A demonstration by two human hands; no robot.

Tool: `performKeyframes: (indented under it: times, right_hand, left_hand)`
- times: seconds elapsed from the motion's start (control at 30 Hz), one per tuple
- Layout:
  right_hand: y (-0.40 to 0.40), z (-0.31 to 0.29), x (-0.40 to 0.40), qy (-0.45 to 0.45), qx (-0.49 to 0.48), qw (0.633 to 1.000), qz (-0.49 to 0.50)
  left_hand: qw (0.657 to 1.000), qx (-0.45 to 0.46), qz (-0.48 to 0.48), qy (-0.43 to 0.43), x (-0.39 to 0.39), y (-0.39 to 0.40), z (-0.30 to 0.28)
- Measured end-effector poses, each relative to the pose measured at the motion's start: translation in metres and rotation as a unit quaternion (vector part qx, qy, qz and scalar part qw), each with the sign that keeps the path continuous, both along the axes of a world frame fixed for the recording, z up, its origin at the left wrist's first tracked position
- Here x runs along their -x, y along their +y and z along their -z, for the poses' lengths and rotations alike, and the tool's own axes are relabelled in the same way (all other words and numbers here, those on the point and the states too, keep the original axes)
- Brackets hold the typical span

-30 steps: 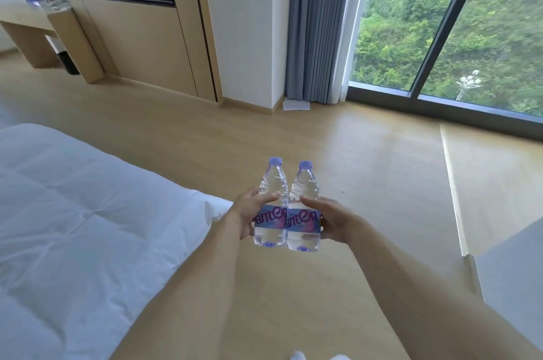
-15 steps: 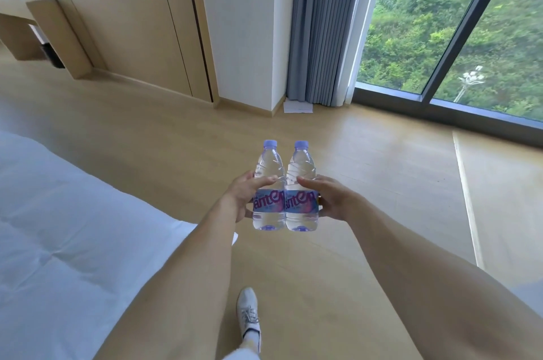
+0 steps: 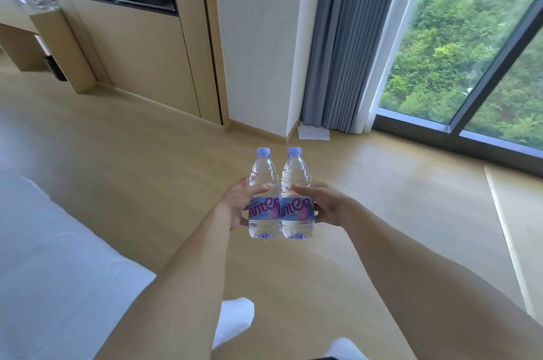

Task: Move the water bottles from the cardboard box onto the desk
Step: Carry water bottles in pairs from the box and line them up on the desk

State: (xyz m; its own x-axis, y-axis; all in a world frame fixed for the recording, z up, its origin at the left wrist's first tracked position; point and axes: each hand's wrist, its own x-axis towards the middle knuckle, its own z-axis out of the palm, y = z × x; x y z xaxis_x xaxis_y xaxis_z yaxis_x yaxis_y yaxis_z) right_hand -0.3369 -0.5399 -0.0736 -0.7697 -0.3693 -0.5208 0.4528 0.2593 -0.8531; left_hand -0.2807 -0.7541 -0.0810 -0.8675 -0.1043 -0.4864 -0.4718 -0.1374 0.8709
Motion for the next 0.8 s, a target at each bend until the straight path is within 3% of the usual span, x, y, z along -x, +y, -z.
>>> performKeyframes:
  times: [0.4,0.8]
  right_hand:
    - [-0.151,0.026,0.165,-0.029,-0.006,0.993,-0.112]
    - [-0.319,0.026,0.348,-0.082,-0.002,0.960,-0.267]
  left_hand:
    - [0.992,0.018,-0.119,-0.036,0.110,-0.128,0.018]
    - [0.958,0.025,-0.276,-0.070,0.246,-0.252,0.012]
